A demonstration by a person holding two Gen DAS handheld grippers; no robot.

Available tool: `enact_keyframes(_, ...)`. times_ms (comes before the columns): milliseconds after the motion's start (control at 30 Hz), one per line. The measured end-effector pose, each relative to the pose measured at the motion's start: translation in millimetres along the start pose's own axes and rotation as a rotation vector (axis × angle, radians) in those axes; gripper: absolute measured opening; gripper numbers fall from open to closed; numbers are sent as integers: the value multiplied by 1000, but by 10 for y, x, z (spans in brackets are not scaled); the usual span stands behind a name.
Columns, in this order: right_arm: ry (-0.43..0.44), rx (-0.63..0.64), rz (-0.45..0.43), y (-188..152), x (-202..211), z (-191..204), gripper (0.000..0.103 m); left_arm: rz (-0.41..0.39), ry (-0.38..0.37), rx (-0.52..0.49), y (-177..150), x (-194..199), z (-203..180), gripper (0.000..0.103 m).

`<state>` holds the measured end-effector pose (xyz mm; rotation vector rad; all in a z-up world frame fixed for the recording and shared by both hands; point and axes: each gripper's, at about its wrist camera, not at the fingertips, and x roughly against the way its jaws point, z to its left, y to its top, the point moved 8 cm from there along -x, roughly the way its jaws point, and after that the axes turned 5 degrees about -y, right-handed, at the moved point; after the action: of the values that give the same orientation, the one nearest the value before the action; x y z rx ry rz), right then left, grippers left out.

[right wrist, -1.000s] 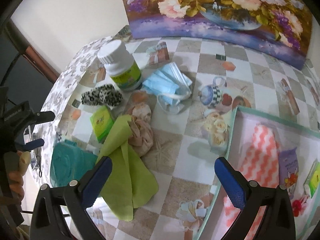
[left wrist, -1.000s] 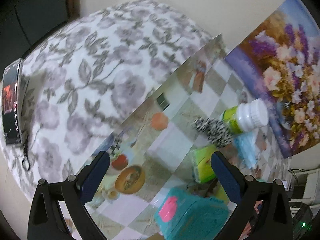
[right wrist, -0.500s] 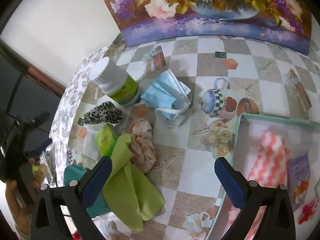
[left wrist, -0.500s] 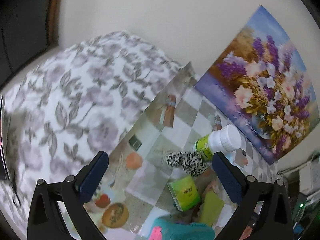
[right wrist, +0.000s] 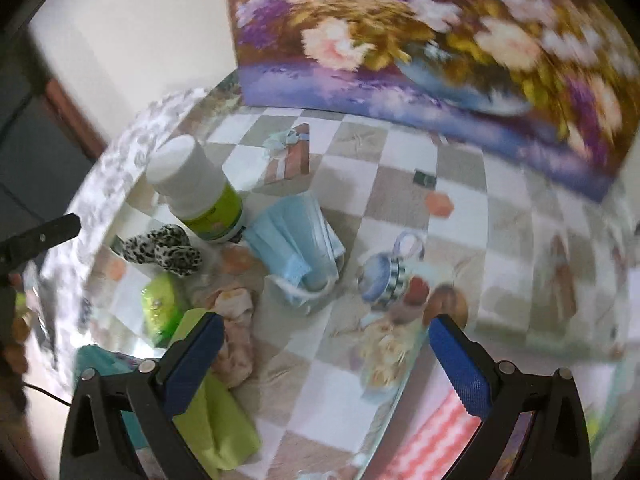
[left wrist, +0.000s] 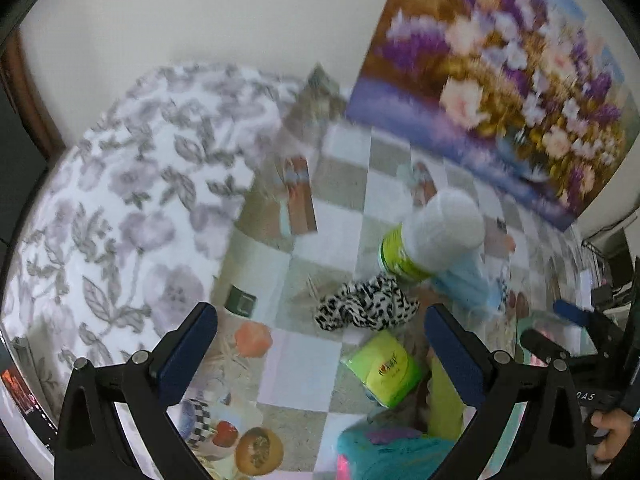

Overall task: Organize soft objects
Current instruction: 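Grasp the leopard-print scrunchie with the left gripper while the right grasps the blue face mask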

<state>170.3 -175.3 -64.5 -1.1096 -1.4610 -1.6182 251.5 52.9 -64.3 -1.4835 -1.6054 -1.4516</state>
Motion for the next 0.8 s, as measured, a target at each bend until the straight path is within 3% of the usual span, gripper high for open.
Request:
enact_keyframes(267, 20, -8, 11, 160, -375, 79, 102, 123, -10, 21, -48, -366, -86, 102)
enact_keyframes(400, 22, -18, 36, 170, -618, 76, 102, 178, -18, 40, -94, -573, -78, 85)
enact_keyframes(567, 23, -26, 49, 224, -841, 83, 102, 213, -64, 71, -137, -740, -86, 80)
enact_keyframes(800, -1, 55, 57, 258, -1002, 246, 100, 215, -113, 86, -120, -805, -159, 65)
